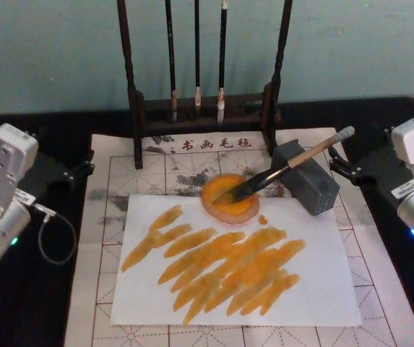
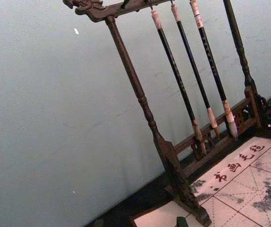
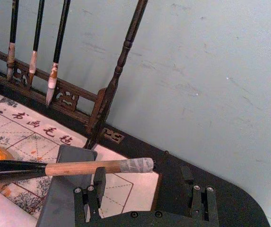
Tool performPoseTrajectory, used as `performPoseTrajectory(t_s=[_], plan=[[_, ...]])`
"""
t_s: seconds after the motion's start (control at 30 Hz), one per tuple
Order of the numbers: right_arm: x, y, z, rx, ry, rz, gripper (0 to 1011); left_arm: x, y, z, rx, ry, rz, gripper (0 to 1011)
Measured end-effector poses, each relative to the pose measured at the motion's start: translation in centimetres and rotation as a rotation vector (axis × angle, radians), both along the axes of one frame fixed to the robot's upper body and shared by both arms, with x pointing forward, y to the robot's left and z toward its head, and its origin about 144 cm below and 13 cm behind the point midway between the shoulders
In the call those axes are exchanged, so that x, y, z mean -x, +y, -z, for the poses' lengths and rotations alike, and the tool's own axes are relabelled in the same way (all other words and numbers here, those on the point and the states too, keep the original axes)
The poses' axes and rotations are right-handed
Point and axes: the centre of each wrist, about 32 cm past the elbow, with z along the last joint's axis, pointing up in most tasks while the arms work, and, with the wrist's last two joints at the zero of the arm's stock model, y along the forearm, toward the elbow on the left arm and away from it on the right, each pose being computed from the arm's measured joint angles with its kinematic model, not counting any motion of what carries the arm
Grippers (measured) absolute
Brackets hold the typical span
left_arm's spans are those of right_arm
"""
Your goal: Pick up the brush from the inkstone, write on the paper, then place the brush back to its original position.
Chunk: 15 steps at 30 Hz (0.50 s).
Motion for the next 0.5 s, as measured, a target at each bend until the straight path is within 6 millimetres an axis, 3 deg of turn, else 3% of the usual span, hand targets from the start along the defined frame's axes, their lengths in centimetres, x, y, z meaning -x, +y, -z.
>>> performPoseTrajectory(t_s=[0.5], plan=[[1.2, -0.8, -0.3, -0.143, -0.007, -0.017, 1003, 0.0, 0.0, 0.0, 0.0, 0.0, 0.0, 1001]])
